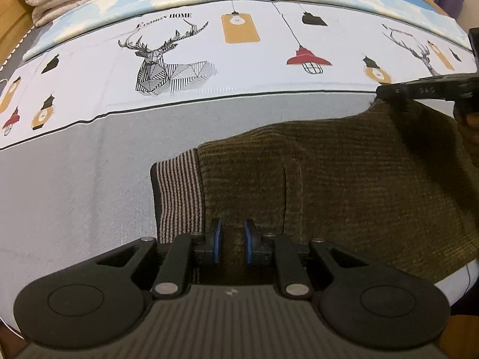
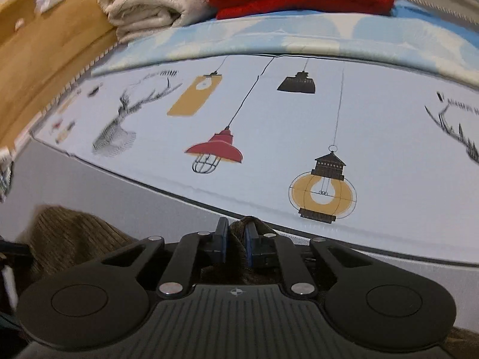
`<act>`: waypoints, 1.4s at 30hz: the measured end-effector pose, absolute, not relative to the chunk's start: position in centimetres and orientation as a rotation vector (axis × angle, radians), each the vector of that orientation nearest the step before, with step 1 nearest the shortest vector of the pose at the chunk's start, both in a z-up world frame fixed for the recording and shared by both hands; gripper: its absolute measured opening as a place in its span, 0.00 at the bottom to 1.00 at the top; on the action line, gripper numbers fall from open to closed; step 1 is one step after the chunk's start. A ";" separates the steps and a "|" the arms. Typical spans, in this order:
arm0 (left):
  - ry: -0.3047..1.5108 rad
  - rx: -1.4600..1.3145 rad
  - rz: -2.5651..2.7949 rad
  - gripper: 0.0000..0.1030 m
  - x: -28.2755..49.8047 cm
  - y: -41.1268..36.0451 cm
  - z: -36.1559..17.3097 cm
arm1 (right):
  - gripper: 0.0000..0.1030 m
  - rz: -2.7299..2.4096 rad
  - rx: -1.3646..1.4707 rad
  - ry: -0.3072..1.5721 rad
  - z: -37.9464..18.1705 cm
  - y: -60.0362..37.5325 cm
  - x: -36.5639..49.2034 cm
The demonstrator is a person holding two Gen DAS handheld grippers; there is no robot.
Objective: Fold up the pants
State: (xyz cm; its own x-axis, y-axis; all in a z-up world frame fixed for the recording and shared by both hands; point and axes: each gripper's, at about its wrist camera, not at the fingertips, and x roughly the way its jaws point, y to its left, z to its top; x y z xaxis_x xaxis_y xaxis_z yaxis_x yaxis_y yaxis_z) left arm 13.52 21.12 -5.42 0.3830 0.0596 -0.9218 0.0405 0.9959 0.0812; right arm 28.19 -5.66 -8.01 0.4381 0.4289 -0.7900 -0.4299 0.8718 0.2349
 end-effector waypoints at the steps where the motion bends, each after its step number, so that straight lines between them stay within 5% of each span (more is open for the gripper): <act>1: 1.180 0.097 0.011 0.16 13.5 21.1 -5.5 | 0.11 0.529 -0.026 0.978 -8.2 -5.4 28.1; 8: 1.255 0.121 0.036 0.16 13.2 21.2 -6.8 | 0.10 0.320 -0.066 0.860 -6.8 -6.8 28.4; 29: 1.186 0.079 0.079 0.20 14.1 21.2 -5.1 | 0.12 0.318 0.088 0.910 -3.6 -16.1 27.9; 35: 1.183 0.089 0.061 0.21 14.4 20.0 -5.0 | 0.35 0.419 0.002 0.991 -4.9 -15.5 26.9; 42: 1.178 0.105 0.033 0.23 14.6 18.7 -5.2 | 0.35 0.543 -0.096 1.020 -6.0 -12.3 25.6</act>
State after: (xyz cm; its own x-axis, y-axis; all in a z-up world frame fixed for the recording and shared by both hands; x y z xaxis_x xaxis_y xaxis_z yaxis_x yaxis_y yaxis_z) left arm 14.59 18.68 -5.17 0.3833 0.0811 -0.9200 0.0289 0.9946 0.0998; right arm 25.62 -12.31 -6.03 0.4043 0.3854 -0.8295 -0.4728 0.8644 0.1711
